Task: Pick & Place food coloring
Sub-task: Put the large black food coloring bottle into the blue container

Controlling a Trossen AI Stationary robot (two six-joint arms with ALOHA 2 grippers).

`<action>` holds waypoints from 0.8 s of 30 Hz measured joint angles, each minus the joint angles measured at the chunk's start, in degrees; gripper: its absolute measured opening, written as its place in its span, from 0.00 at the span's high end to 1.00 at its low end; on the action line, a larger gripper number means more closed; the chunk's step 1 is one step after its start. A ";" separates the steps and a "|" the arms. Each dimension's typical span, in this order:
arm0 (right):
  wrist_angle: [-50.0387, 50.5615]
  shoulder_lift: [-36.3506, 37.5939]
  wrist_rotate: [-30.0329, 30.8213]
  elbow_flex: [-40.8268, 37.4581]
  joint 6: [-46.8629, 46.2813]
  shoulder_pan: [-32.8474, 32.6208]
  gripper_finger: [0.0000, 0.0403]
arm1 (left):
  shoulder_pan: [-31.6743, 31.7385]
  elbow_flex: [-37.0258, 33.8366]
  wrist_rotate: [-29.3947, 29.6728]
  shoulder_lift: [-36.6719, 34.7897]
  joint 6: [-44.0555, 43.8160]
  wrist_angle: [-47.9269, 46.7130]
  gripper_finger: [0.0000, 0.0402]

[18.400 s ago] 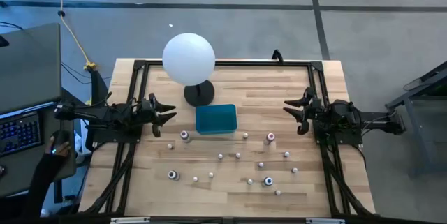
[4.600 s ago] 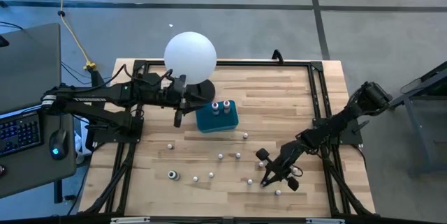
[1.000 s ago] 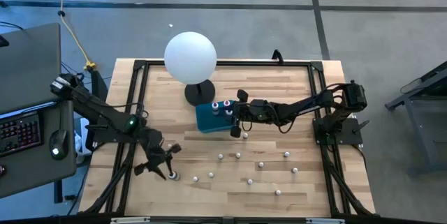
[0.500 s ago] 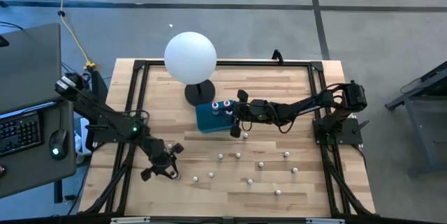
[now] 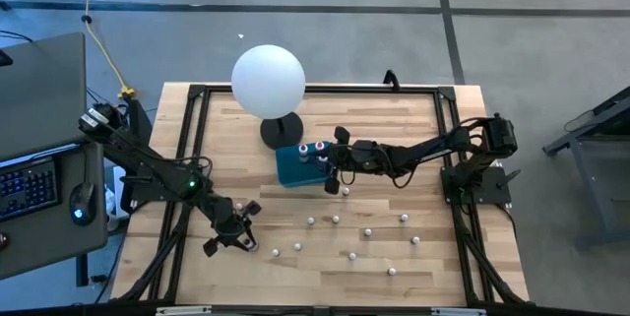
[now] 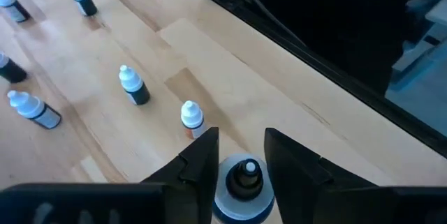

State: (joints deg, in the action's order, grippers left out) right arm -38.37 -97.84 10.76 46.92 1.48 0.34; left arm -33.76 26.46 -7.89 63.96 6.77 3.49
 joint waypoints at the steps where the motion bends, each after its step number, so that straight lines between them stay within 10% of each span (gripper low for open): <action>1: 0.00 0.00 0.00 0.00 0.00 0.00 0.78 | 0.00 0.01 0.08 -0.02 -0.90 -0.14 0.75; 24: 0.04 0.00 -0.02 -0.02 0.45 0.00 0.78 | -0.02 -0.04 7.04 0.00 -8.88 0.52 0.80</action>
State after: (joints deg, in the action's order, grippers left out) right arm -38.33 -97.84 10.74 46.89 1.93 0.34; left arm -33.78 26.41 -0.85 63.96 -2.11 4.01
